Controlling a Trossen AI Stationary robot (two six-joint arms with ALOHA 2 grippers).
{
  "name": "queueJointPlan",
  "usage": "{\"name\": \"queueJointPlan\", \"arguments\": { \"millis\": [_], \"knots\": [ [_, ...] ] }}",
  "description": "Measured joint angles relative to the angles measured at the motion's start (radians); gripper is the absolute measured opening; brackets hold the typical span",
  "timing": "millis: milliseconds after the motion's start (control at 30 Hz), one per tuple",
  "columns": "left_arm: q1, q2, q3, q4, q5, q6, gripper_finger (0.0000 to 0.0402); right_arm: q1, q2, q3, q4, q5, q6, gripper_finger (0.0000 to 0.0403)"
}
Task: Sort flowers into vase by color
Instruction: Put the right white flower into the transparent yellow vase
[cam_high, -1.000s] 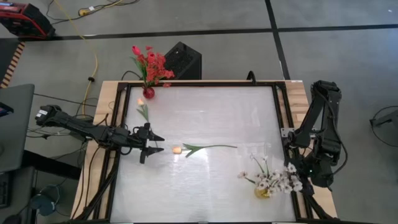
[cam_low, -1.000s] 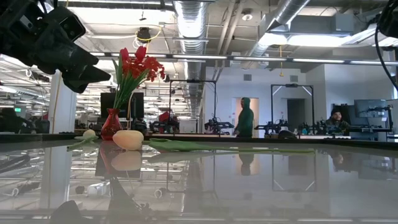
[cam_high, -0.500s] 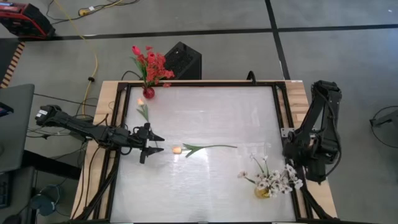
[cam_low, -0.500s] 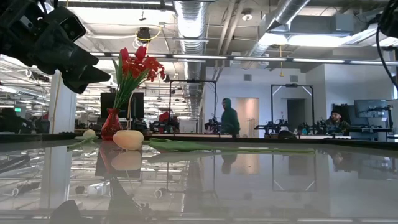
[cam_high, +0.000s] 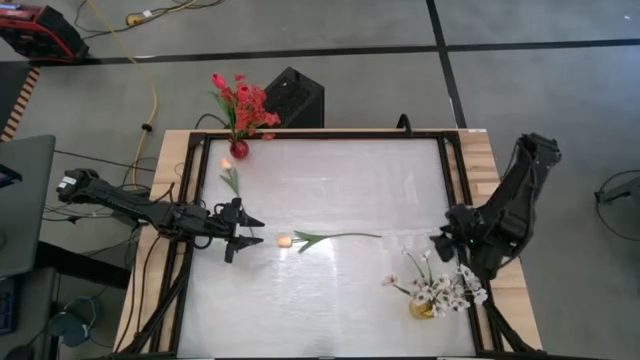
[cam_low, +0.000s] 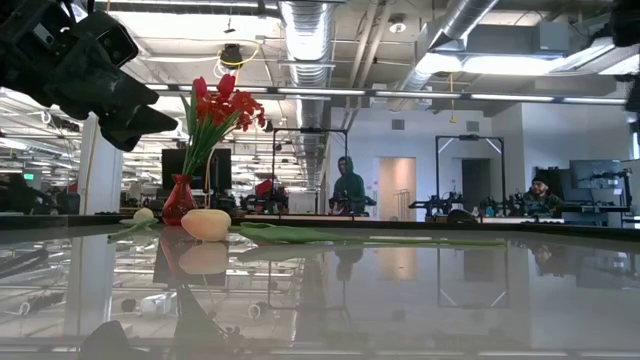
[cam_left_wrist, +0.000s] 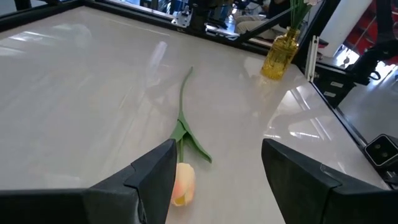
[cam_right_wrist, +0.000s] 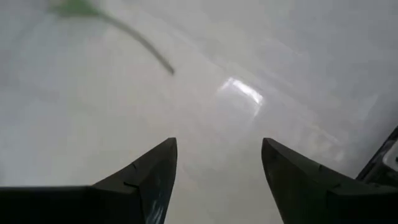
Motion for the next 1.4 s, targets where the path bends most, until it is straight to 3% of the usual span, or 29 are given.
{"name": "queueJointPlan", "arguments": {
  "millis": [233, 433, 633, 800, 1067, 1267, 1400],
  "knots": [
    [0.0, 0.0, 0.0, 0.0, 0.0, -0.002, 0.0224, -0.196, 0.0, 0.0, 0.071, 0.25, -0.066, 0.026],
    [0.0, 0.0, 0.0, -0.004, 0.0, -0.006, 0.0224, -0.373, 0.002, 0.0, 0.287, 0.295, -0.452, 0.026],
    [0.0, 0.042, 0.0, 0.01, -0.01, -0.006, 0.0224, -0.576, 0.067, 0.0, 0.696, 0.148, -1.019, 0.026],
    [0.0, 0.095, 0.0, 0.01, -0.026, -0.01, 0.0224, -0.734, 0.172, 0.0, 0.945, 0.04, -1.322, 0.026],
    [0.0, 0.189, 0.0, 0.018, -0.025, -0.069, 0.0224, -0.922, 0.406, 0.0, 1.086, -0.127, -1.442, 0.026],
    [-0.011, 0.264, 0.0, 0.082, -0.021, -0.04, 0.0224, -0.955, 0.587, 0.0, 1.254, -0.269, -1.599, 0.026],
    [-0.024, 0.284, 0.0, 0.111, 0.028, -0.001, 0.0224, -0.955, 0.693, 0.0, 1.356, -0.286, -1.614, 0.026]
  ]
}}
